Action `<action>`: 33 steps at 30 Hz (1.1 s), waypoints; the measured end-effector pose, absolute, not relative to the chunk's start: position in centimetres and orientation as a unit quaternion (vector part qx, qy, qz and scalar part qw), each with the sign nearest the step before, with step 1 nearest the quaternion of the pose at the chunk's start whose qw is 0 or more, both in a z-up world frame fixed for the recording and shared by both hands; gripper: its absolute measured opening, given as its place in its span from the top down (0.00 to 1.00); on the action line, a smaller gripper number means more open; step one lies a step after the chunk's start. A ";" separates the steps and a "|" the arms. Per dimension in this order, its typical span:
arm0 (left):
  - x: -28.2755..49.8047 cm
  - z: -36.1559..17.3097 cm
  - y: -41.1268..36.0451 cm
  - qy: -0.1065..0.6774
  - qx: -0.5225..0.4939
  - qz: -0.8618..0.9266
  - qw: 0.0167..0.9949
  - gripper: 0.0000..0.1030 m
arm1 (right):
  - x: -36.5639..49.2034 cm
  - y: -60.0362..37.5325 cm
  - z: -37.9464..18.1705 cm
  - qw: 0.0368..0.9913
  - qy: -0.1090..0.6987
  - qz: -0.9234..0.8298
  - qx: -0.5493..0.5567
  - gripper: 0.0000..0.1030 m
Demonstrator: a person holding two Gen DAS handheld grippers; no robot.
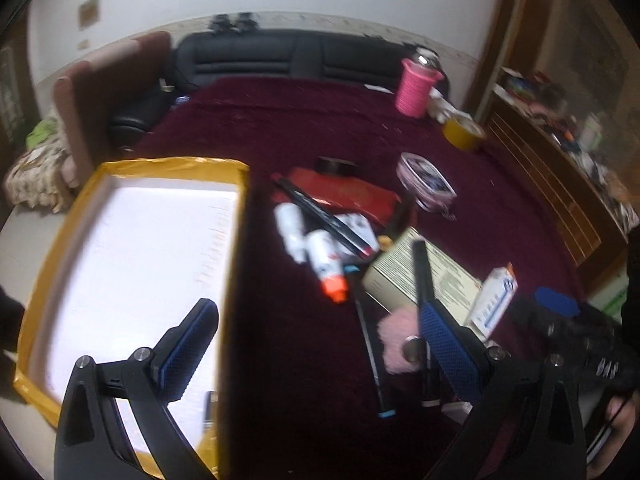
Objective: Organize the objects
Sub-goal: 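Move both tools over the items on the maroon tablecloth, then grasp the white-orange tube box with the right tool while the left tool grasps a black marker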
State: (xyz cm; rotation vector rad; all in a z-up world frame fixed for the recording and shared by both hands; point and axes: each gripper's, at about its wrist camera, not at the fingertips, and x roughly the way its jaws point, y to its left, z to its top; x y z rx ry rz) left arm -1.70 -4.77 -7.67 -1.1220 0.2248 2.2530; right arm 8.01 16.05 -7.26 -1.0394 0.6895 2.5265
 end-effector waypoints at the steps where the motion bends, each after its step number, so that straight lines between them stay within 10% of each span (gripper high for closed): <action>1: -1.6 -8.0 -4.3 0.092 -0.426 0.846 0.306 0.02 | 8.3 16.8 -7.6 0.167 0.253 0.880 -0.366 0.00; 9: -1.2 -9.1 -0.7 0.092 -0.448 0.817 0.350 0.07 | 10.4 19.8 -9.2 0.195 0.305 0.849 -0.386 0.02; 22: -2.7 -11.7 2.9 0.088 -0.500 0.781 0.363 0.86 | 5.8 20.5 -12.1 0.217 0.311 0.814 -0.441 0.39; 27: -2.6 -11.9 1.8 0.072 -0.507 0.779 0.362 0.86 | 5.5 21.1 -12.4 0.232 0.268 0.815 -0.457 0.67; 33: -2.2 -11.3 0.0 0.056 -0.501 0.784 0.361 0.86 | 4.7 20.8 -12.5 0.249 0.251 0.814 -0.461 0.56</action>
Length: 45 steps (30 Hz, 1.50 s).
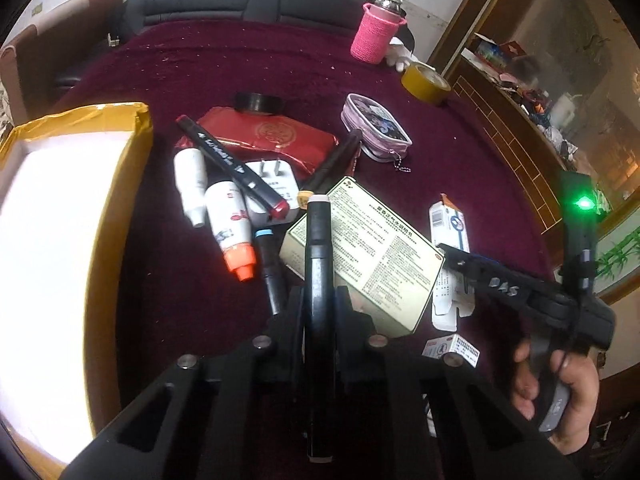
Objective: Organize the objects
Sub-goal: 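Grasp the white-orange tube box with the right tool while the left tool grasps a black marker, then carry both items into the yellow-rimmed tray and open both tools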
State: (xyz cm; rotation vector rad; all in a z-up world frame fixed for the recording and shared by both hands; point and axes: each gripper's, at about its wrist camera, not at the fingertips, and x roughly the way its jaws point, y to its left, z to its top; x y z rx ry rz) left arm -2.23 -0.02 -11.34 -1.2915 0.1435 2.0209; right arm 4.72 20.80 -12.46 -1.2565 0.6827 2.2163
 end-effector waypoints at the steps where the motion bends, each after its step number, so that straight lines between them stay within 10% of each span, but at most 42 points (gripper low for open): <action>1: -2.2 -11.3 -0.3 0.056 -0.501 0.786 0.359 0.86 | 4.2 20.1 -12.5 0.260 0.221 0.815 -0.468 0.56; 7: -2.4 -10.5 -2.5 0.039 -0.495 0.795 0.348 0.86 | 4.6 18.6 -12.7 0.276 0.155 0.819 -0.479 0.92; 14: -2.6 -9.0 -4.8 0.012 -0.488 0.795 0.360 0.86 | 6.8 19.0 -9.2 0.267 0.213 0.835 -0.431 0.92; 23: -4.6 -6.4 -12.2 -0.042 -0.478 0.814 0.328 0.86 | 1.3 9.0 -2.2 0.034 0.228 0.899 -0.372 0.91; 45: -14.1 -12.4 -21.8 -0.064 -0.528 0.818 0.218 0.86 | -14.0 -4.3 -10.8 -0.092 0.171 0.853 -0.484 0.88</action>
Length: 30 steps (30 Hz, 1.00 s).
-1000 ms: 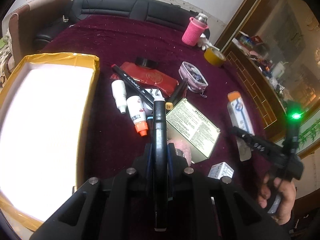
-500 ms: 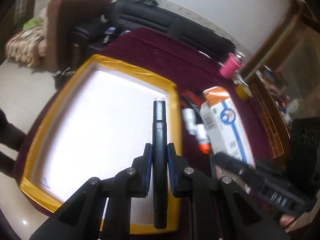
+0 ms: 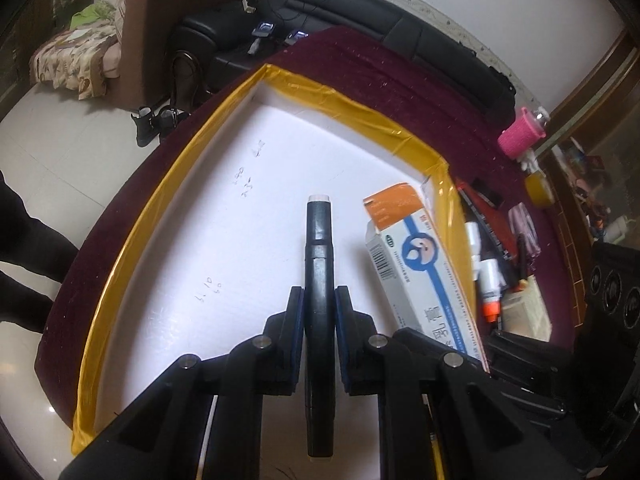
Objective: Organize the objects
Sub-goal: 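Carry both items into the yellow-rimmed tray and open both tools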
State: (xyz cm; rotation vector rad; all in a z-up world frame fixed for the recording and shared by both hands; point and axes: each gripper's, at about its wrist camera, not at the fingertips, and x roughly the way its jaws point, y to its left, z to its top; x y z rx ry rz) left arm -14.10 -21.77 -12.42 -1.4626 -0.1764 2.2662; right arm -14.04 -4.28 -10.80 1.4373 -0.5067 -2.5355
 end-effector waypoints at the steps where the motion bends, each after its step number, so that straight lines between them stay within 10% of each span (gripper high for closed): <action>1: -14.4 -12.7 -21.8 -0.063 -0.531 0.817 0.217 0.86 | -14.3 -4.6 -11.2 0.089 -0.165 -0.853 0.488 0.87; 6: -14.3 -13.8 -21.9 -0.056 -0.538 0.814 0.210 0.85 | -14.3 -5.4 -11.6 0.086 -0.142 -0.856 0.489 0.78; 8: -14.0 -13.8 -22.4 -0.065 -0.533 0.817 0.211 0.54 | -14.4 -5.3 -11.4 0.086 -0.144 -0.857 0.487 0.45; 10: -13.7 -13.1 -22.9 -0.069 -0.517 0.829 0.202 0.36 | -14.1 -5.2 -10.8 0.080 -0.139 -0.865 0.476 0.35; 30: -3.1 -7.2 -12.6 0.013 -0.448 0.849 0.278 0.22 | 1.1 3.3 -5.9 -0.093 -0.119 -0.896 0.417 0.23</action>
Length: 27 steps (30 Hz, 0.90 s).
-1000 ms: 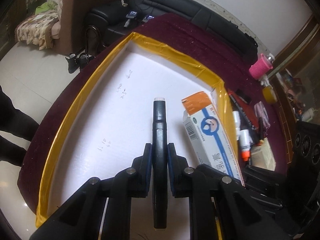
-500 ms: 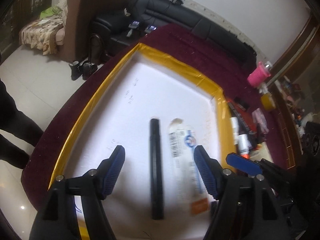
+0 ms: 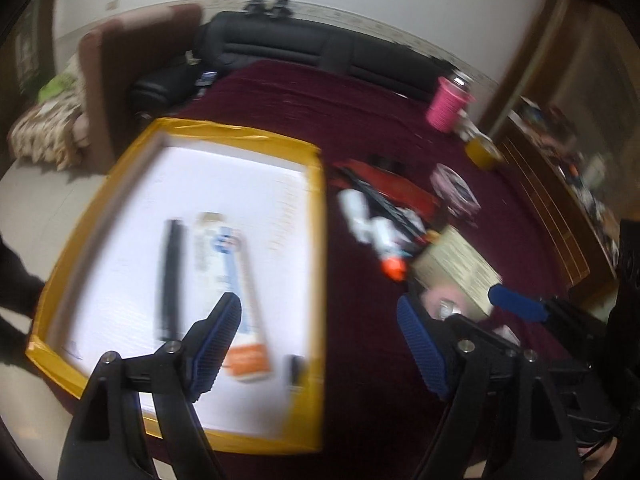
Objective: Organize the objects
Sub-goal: 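Move both tools back over the remaining items on the table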
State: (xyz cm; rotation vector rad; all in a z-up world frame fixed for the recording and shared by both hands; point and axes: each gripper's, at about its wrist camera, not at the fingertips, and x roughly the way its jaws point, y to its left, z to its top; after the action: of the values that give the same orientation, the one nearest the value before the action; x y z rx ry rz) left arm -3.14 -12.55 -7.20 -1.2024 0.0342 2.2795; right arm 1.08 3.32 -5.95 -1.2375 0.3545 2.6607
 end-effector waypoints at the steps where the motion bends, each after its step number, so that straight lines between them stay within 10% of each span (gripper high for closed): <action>1: -2.7 -7.2 -11.7 0.019 -0.449 0.847 0.284 0.22 | 1.9 3.8 -5.9 0.100 0.121 0.896 -0.415 0.22; 27: 0.6 -10.6 -4.7 0.089 -0.483 0.816 0.304 0.22 | 11.0 13.2 -9.5 0.166 0.249 0.856 -0.422 0.22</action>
State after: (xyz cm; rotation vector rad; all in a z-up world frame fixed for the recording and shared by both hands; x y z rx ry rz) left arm 0.62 -4.71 -10.64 -1.2793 0.2359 2.1621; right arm 11.05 13.18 -9.54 -1.2026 0.7085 2.4358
